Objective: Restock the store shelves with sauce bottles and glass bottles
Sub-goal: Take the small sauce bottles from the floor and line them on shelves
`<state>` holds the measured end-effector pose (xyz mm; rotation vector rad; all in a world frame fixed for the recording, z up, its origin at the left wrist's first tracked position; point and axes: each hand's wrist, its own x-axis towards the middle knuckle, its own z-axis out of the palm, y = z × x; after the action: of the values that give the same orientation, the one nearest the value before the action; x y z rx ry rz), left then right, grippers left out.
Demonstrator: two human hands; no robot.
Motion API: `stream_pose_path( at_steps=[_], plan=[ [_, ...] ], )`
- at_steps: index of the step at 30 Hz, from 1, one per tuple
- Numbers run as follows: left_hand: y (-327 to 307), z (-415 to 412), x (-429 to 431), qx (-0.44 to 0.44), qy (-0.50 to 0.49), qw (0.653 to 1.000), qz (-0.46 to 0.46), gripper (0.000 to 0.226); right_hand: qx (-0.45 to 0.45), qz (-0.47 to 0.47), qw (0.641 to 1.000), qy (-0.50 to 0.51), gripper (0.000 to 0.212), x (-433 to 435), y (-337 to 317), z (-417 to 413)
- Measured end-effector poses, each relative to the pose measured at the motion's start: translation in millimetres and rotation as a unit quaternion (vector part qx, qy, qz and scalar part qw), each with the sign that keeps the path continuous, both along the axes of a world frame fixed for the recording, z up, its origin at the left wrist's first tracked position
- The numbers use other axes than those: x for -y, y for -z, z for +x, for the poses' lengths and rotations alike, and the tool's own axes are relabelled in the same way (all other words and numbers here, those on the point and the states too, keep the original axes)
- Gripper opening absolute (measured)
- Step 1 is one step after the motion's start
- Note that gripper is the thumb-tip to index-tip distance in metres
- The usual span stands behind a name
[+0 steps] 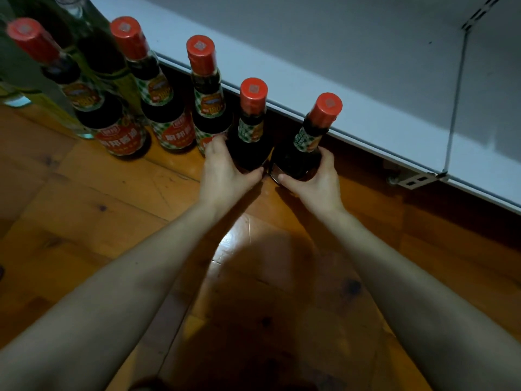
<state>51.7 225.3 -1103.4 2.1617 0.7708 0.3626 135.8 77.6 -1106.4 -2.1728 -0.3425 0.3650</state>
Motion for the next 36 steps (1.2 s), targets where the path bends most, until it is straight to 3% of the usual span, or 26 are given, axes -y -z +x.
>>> stream_pose_path(
  at_steps=[4, 9, 13, 18, 28, 33, 36],
  plan=[
    [2, -20, 3, -0.01, 0.028, 0.999, 0.017, 0.077, 0.01, -0.001, 1.0, 0.018, 0.08, 9, 1, -13],
    [6, -46, 11, -0.019, 0.061, 0.998, -0.016, 0.094, -0.007, 0.024, 0.997, 0.071, 0.079, 23, 7, -40],
    [-1, -43, 11, 0.026, 0.056, 0.992, -0.114, 0.076, -0.03, 0.042, 0.994, 0.094, 0.079, 24, 5, -50],
    [-26, -49, 8, 0.023, 0.024, 0.984, -0.173, 0.064, -0.053, 0.052, 0.989, 0.13, 0.07, 26, -19, -60],
    [-195, -87, 35, 0.02, 0.069, 0.972, -0.224, 0.05, -0.077, 0.056, 0.985, 0.145, 0.05, 42, -174, -100],
    [-296, -89, 53, 0.031, 0.066, 0.961, -0.267, 0.047, -0.103, 0.058, 0.979, 0.165, 0.071, 56, -279, -112],
    [-357, -94, 62, 0.031, 0.065, 0.965, -0.253, 0.048, -0.108, 0.062, 0.977, 0.172, 0.064, 67, -348, -117]
  ],
)
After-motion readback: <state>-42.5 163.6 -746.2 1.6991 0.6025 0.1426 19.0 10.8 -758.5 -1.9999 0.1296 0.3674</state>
